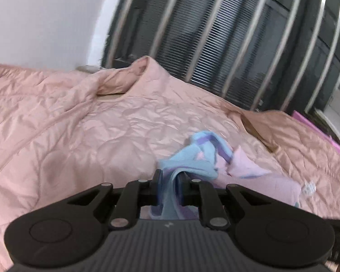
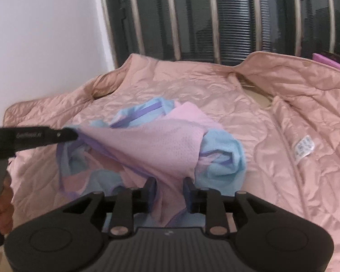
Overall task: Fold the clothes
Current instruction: 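Grasp the garment's purple-trimmed edge with the left gripper while the right gripper grasps another edge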
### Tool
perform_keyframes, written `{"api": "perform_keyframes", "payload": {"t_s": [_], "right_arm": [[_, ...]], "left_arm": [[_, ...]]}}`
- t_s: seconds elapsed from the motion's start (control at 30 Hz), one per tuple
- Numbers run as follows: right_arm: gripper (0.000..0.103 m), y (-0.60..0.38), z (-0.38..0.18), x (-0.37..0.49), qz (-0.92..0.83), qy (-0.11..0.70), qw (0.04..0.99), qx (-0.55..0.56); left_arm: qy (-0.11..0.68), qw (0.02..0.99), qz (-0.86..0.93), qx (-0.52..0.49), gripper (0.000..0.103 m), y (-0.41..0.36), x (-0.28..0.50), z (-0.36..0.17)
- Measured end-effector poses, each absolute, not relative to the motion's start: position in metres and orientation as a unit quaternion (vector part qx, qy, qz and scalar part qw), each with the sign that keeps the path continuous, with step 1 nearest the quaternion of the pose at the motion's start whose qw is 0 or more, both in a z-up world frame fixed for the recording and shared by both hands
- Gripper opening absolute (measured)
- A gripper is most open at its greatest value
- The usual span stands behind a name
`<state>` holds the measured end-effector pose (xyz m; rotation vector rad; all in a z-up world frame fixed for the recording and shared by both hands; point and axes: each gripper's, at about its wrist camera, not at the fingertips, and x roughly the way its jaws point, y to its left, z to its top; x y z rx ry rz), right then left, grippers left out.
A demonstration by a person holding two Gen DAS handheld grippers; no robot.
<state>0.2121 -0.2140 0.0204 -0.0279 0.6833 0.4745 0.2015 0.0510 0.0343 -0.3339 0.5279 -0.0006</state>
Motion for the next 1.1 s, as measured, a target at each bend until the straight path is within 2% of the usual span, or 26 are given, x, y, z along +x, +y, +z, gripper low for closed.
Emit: {"api": "perform_keyframes", "payload": {"t_s": [0.1, 0.17, 0.2, 0.27, 0.4, 0.47, 0.6, 0.63, 0.7, 0.73, 0.77, 1.1], "right_arm": [[0.002, -0.211, 0.026, 0.206, 0.238, 0.312, 0.920, -0.010], [0.002, -0.213, 0.033, 0.200, 0.238, 0.285, 0.929, -0.005], [0.002, -0.219, 0.040, 0.194, 0.239, 0.249, 0.939, 0.003], [0.002, -0.233, 0.054, 0.183, 0.240, 0.184, 0.953, 0.028], [0.002, -0.249, 0.061, 0.174, 0.233, 0.124, 0.963, 0.050], [0.002, -0.252, 0.061, 0.171, 0.240, 0.106, 0.964, 0.053], [0.002, -0.244, 0.064, 0.162, 0.291, 0.077, 0.953, 0.030], [0.002, -0.239, 0.064, 0.160, 0.302, 0.076, 0.950, 0.017], [0.003, -0.230, 0.062, 0.159, 0.305, 0.077, 0.949, -0.010], [0.003, -0.227, 0.061, 0.159, 0.301, 0.079, 0.950, -0.021], [0.003, -0.226, 0.059, 0.160, 0.294, 0.082, 0.952, -0.025], [0.004, -0.224, 0.042, 0.184, 0.256, 0.159, 0.953, -0.042]], "left_arm": [[0.276, 0.946, 0.002, -0.167, 0.013, 0.054, 0.205, 0.032], [0.280, 0.947, -0.003, -0.157, 0.017, 0.051, 0.206, 0.031], [0.275, 0.950, -0.009, -0.148, 0.023, 0.047, 0.204, 0.033], [0.264, 0.956, -0.026, -0.125, 0.055, 0.038, 0.200, 0.037], [0.236, 0.966, -0.080, -0.072, 0.057, 0.013, 0.191, 0.041], [0.228, 0.969, -0.089, -0.032, 0.064, -0.004, 0.187, 0.040], [0.210, 0.973, -0.088, 0.042, 0.064, -0.032, 0.180, 0.037], [0.207, 0.973, -0.087, 0.052, 0.063, -0.035, 0.179, 0.036], [0.220, 0.970, -0.095, 0.034, 0.048, -0.031, 0.181, 0.036], [0.229, 0.969, -0.095, 0.018, 0.022, -0.027, 0.184, 0.036], [0.237, 0.967, -0.092, -0.001, 0.006, -0.020, 0.186, 0.035], [0.225, 0.968, -0.007, -0.111, 0.004, 0.033, 0.194, 0.041]]}}
